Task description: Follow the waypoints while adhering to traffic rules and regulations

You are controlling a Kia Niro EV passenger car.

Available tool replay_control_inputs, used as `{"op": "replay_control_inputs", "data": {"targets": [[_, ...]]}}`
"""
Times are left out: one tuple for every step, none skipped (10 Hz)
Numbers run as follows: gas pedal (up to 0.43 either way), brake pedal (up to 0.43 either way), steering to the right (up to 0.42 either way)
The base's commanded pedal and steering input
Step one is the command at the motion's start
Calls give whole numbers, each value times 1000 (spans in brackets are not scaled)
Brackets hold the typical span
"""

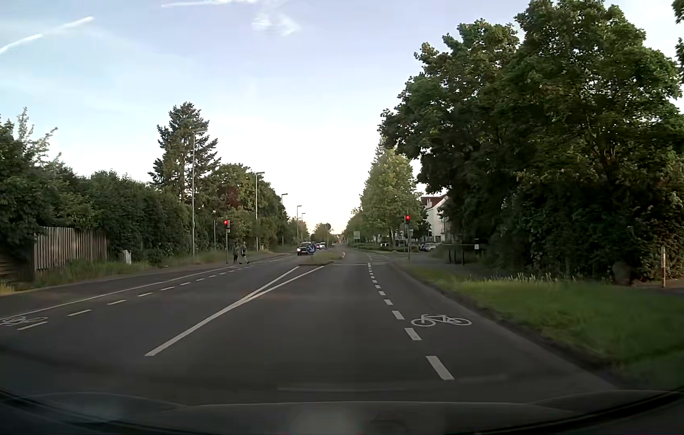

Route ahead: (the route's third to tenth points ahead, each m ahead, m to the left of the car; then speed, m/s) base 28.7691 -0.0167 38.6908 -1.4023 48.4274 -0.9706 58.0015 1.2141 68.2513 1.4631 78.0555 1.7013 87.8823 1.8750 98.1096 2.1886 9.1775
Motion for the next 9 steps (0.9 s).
{"op": "replay_control_inputs", "data": {"targets": [[0, 256, -1], [0, 256, -1], [0, 256, -1], [0, 262, -1], [0, 262, -1], [0, 262, -1], [0, 256, -1], [0, 262, -1], [0, 262, -1]]}}
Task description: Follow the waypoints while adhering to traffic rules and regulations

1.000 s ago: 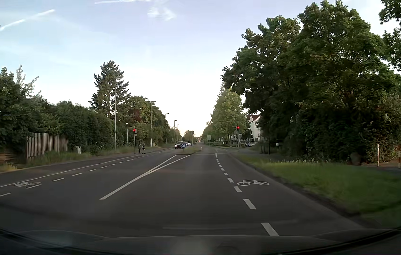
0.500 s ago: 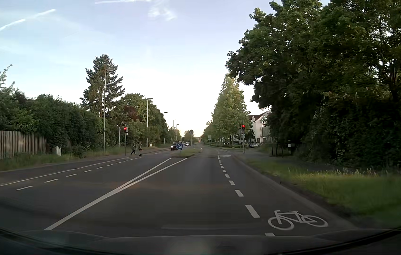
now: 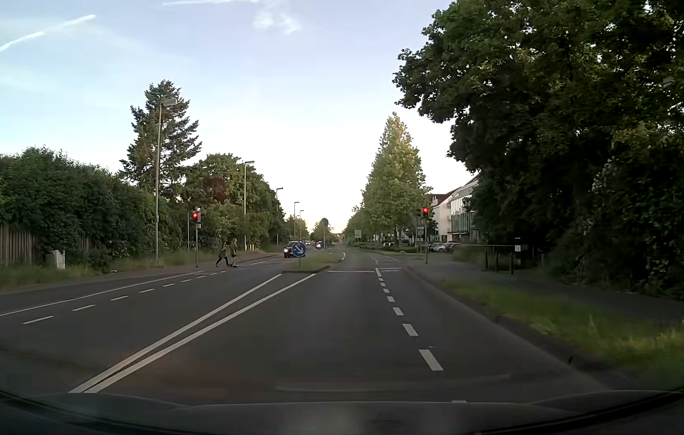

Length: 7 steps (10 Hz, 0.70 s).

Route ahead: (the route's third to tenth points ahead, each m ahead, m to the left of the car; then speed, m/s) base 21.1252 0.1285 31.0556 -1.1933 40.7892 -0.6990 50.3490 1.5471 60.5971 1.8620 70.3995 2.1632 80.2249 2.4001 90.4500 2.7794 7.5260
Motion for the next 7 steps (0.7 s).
{"op": "replay_control_inputs", "data": {"targets": [[0, 262, -1], [0, 262, 0], [0, 256, 1], [0, 250, 3], [0, 250, 8], [0, 250, 10], [0, 250, 12]]}}
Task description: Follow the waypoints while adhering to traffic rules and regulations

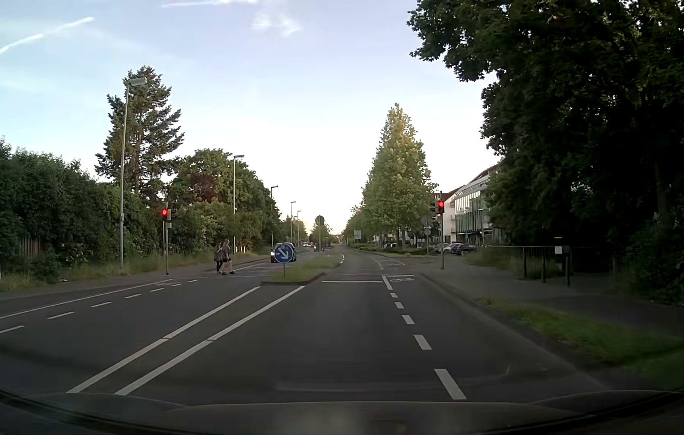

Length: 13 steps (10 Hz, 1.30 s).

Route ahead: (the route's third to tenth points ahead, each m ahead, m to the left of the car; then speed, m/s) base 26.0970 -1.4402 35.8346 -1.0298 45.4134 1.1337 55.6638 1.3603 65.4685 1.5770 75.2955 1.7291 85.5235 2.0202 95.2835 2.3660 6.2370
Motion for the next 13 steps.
{"op": "replay_control_inputs", "data": {"targets": [[0, 250, 13], [0, 250, 13], [0, 250, 15], [0, 250, 18], [0, 250, 18], [0, 238, 16], [0, 232, 9], [0, 226, 1], [0, 226, -1], [0, 226, 0], [0, 226, 0], [0, 226, 0], [0, 220, 4]]}}
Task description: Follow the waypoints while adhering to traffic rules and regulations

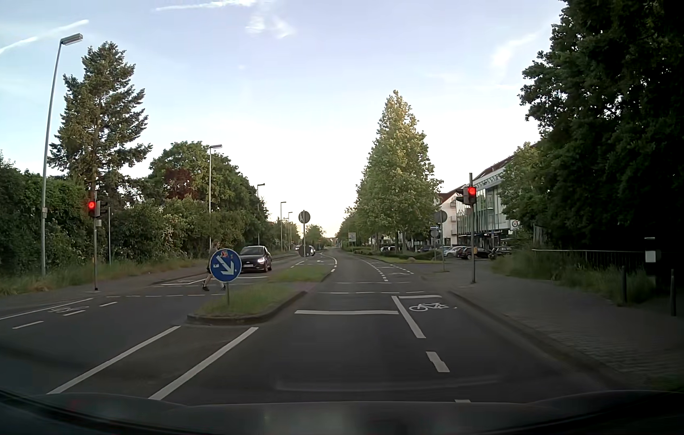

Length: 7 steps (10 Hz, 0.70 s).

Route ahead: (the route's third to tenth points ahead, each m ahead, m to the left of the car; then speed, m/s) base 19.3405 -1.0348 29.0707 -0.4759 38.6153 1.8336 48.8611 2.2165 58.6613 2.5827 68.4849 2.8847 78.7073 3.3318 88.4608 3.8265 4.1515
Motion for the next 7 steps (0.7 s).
{"op": "replay_control_inputs", "data": {"targets": [[0, 226, 8], [0, 220, 10], [0, 213, 10], [0, 213, 10], [0, 207, 10], [0, 207, 9], [0, 207, 9]]}}
